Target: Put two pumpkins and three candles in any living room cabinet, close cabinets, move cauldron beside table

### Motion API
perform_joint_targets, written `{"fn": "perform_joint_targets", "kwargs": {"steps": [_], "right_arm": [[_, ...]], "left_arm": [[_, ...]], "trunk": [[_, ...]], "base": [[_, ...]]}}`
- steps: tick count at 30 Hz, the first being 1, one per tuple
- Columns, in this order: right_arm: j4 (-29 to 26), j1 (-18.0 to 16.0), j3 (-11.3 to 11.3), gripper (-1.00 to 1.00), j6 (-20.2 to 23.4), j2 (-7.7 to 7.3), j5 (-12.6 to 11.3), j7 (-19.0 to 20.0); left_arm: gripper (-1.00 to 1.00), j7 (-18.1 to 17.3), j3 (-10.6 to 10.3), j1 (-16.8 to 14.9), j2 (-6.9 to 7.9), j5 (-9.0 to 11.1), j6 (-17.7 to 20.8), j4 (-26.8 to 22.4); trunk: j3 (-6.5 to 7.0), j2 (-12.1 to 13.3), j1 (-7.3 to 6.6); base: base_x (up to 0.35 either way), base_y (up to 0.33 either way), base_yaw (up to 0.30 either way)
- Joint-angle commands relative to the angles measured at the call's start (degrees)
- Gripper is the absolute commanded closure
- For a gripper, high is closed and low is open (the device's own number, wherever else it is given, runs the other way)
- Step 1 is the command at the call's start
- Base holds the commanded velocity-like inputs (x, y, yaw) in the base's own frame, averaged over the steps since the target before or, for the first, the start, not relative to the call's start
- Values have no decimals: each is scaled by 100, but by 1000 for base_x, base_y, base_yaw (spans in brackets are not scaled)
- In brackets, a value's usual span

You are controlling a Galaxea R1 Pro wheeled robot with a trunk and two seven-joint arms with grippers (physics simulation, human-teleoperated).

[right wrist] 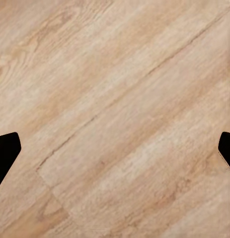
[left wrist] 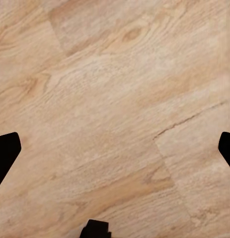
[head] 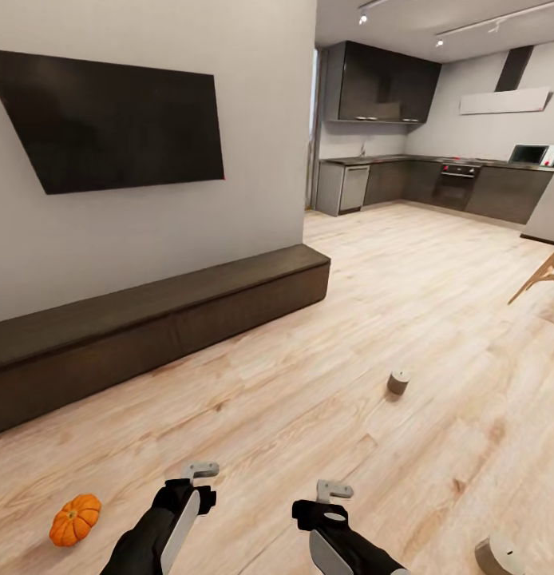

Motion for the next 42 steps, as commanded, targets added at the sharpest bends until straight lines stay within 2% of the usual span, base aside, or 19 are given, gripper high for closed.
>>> {"fn": "perform_joint_targets", "kwargs": {"steps": [1, 6, 17, 29, 42], "right_arm": [[-11, -6, 43, -100, 29, -5, -19, -47], [-11, -6, 43, -100, 29, -5, -19, -47], [-11, -6, 43, -100, 29, -4, -19, -47], [-11, -6, 43, -100, 29, -7, -19, -47], [-11, -6, 43, -100, 29, -6, -19, -47]], "left_arm": [[-100, 53, -14, -3, 2, 60, 16, -7], [-100, 53, -14, -3, 2, 66, 16, -7], [-100, 53, -14, -3, 2, 60, 16, -7], [-100, 53, -14, -3, 2, 60, 16, -7], [-100, 53, -14, -3, 2, 59, 16, -7]], "trunk": [[-5, -2, 2], [-5, -2, 2], [-5, -2, 2], [-5, -2, 2], [-5, -2, 2]], "base": [[289, -50, 0], [302, -18, 20], [309, -13, 264], [279, -206, 275], [274, -197, 26]]}}
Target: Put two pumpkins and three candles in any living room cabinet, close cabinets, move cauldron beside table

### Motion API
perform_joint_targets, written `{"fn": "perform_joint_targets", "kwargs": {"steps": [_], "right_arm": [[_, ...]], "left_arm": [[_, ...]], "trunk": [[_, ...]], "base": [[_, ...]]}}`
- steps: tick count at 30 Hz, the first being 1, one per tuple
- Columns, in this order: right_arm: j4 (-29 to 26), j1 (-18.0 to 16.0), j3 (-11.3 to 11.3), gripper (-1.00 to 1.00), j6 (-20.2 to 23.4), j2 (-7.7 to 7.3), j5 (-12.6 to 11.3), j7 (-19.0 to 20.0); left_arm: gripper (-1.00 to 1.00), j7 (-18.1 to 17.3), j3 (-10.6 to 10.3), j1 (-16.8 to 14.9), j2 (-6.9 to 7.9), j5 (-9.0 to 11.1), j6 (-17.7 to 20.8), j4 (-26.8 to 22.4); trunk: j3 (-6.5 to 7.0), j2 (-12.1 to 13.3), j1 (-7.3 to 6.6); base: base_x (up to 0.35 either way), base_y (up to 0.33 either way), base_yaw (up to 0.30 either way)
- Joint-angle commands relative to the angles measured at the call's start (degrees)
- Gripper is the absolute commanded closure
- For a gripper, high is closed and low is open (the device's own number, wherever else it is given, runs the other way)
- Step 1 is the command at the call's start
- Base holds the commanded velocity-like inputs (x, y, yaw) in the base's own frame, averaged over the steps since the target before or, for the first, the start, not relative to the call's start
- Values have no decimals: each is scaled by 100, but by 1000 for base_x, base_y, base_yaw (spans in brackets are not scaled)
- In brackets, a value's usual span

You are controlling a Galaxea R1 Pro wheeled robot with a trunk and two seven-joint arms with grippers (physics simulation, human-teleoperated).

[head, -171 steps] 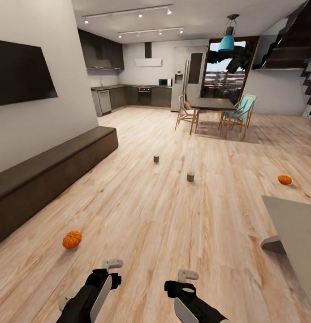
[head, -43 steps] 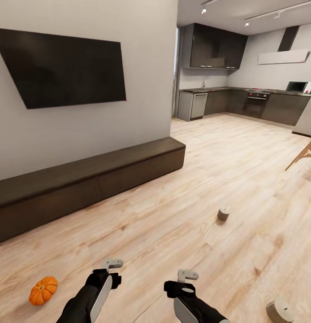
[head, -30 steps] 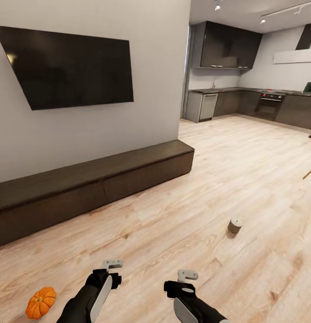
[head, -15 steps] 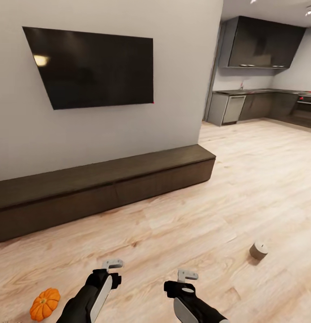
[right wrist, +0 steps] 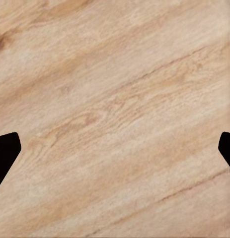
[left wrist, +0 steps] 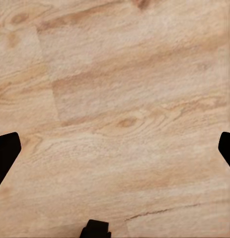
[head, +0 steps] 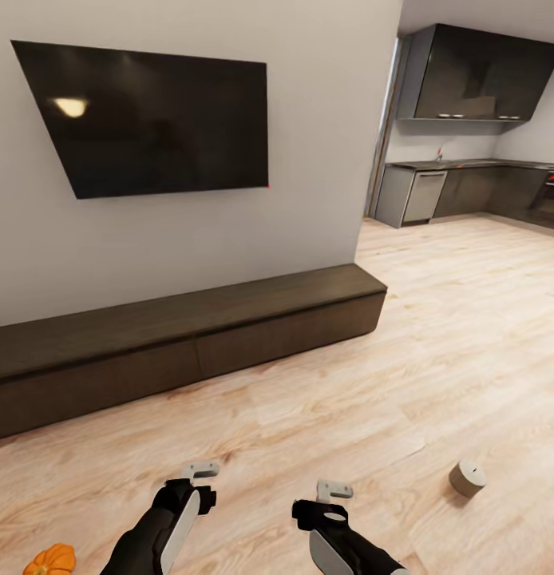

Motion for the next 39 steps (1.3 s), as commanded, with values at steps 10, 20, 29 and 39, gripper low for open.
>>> {"fn": "perform_joint_targets", "kwargs": {"steps": [10, 20, 29, 39], "right_arm": [[-11, -6, 46, -100, 29, -4, -19, -46], [-11, -6, 48, -100, 29, -4, -19, -46], [-11, -6, 46, -100, 29, -4, -19, -45], [-11, -6, 47, -100, 29, -4, -19, -38]], "left_arm": [[-100, 54, -13, -3, 2, 55, 17, -7], [-100, 54, -13, -3, 2, 60, 17, -7], [-100, 54, -13, -3, 2, 60, 17, -7], [-100, 54, -13, -3, 2, 61, 17, -7]], "trunk": [[-5, -2, 2], [-5, -2, 2], [-5, -2, 2], [-5, -2, 2]], "base": [[280, -204, 5], [277, -173, 205], [277, -53, 286], [264, -152, 286]]}}
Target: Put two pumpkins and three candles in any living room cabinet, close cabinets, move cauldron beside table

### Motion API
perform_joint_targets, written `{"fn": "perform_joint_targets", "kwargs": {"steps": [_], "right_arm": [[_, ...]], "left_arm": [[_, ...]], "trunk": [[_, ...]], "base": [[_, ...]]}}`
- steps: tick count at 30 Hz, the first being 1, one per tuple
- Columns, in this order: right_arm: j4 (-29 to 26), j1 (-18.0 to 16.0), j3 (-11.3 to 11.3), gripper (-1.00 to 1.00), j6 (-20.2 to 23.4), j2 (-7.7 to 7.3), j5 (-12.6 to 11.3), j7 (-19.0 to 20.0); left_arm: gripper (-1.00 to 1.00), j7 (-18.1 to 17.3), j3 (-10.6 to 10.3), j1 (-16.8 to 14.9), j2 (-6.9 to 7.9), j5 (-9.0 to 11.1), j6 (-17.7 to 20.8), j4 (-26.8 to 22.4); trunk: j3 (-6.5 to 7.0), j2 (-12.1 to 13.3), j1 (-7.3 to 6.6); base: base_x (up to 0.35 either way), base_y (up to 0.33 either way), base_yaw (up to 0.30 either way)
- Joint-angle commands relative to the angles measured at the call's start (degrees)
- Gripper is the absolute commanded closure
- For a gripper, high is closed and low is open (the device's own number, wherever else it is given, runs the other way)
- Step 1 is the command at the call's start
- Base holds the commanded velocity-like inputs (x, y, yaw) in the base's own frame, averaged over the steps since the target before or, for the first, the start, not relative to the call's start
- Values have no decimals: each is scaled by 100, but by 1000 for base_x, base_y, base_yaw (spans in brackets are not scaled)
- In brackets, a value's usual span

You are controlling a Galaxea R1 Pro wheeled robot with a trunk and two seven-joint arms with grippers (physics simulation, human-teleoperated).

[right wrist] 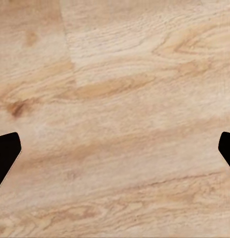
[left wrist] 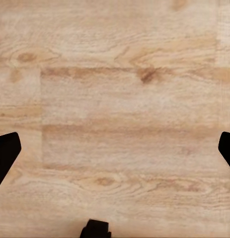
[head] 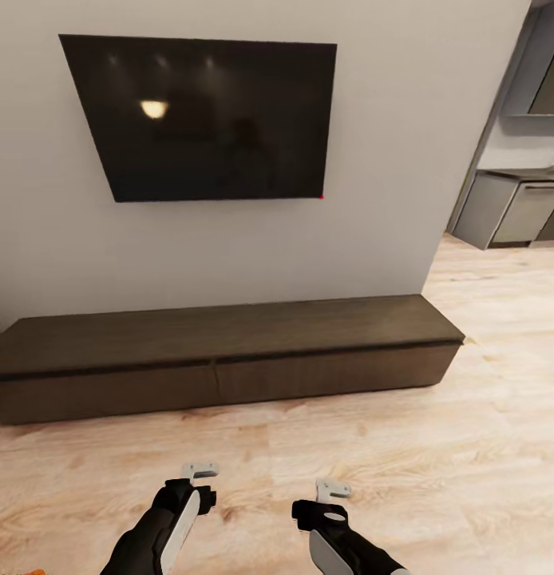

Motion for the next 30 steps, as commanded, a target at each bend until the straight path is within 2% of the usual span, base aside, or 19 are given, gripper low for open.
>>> {"fn": "perform_joint_targets", "kwargs": {"steps": [1, 14, 24, 30], "right_arm": [[-13, -5, 41, -100, 29, -6, -19, -48], [-13, -5, 41, -100, 29, -6, -19, -47], [-4, -5, 47, -100, 13, -6, -12, -54], [3, -6, 76, -100, -181, -42, 20, 140]], "left_arm": [[-100, 54, -15, -4, 2, 60, 15, -5], [-100, 54, -14, -4, 2, 76, 15, -5], [-100, 54, -15, -4, 2, 54, 15, -5], [-100, 241, 12, -57, 180, -158, -174, 187]], "trunk": [[-5, -2, 2], [-5, -2, 2], [-5, -2, 2], [-5, -2, 2]], "base": [[259, -41, 202], [193, 107, 102], [257, 29, 15], [0, 0, 0]]}}
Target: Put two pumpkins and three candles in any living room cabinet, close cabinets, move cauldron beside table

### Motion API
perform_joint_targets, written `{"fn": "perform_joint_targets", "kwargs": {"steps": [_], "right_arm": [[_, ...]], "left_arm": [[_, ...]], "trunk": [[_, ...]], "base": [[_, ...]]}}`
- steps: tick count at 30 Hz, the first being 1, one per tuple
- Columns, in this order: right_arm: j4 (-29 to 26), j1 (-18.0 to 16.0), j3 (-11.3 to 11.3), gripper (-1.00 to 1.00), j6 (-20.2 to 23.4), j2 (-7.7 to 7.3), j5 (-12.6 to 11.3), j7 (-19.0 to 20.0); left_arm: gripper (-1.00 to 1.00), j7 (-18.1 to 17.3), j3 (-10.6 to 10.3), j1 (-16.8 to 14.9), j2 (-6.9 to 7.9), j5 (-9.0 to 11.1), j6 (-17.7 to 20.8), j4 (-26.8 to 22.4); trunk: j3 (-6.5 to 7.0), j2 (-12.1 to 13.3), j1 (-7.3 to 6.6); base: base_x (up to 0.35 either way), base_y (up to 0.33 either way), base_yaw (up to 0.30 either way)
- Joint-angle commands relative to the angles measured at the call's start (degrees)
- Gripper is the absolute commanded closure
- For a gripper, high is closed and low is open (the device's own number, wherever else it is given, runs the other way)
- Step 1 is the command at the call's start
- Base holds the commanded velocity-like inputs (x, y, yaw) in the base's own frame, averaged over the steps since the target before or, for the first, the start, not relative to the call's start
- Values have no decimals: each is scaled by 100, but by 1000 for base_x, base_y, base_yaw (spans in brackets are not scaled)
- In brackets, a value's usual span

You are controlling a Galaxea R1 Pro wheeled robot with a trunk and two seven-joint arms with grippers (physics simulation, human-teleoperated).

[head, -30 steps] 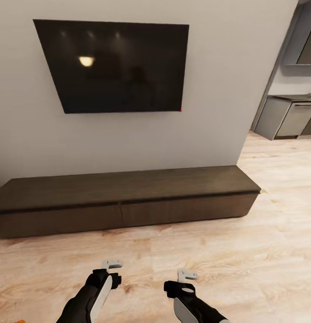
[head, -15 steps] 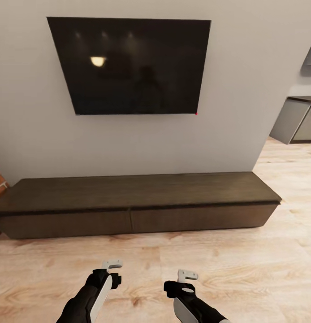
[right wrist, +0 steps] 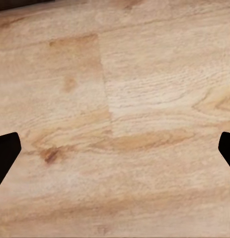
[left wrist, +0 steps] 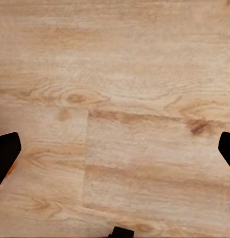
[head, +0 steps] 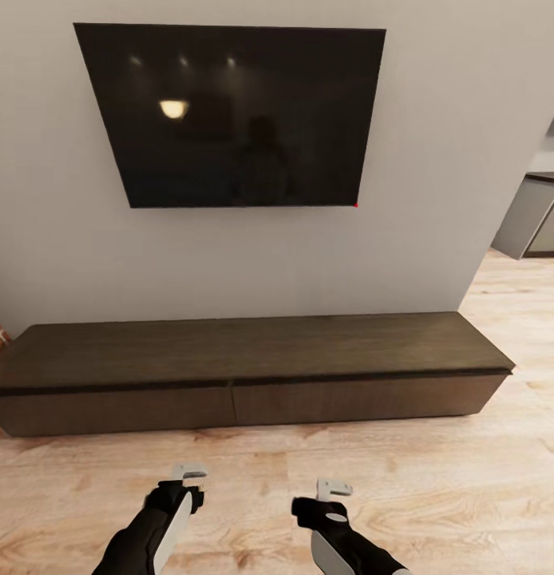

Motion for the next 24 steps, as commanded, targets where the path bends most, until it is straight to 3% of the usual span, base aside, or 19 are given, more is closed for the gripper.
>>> {"fn": "perform_joint_targets", "kwargs": {"steps": [1, 8, 24], "right_arm": [[-12, -8, 59, -100, -5, -5, -17, -16], [195, 24, 116, -100, -230, 11, 71, 209], [198, 39, 128, -100, -743, 4, 83, 301]], "left_arm": [[-100, 57, -18, -2, 6, 27, -17, -7], [-100, -162, -64, 21, -180, -84, -246, -190], [-100, -574, -50, 24, -209, -81, -380, -267]], "trunk": [[-5, -3, -1], [-5, -3, -1], [-5, -3, -1]], "base": [[0, 0, 0], [7, 0, 0], [130, 0, 0]]}}
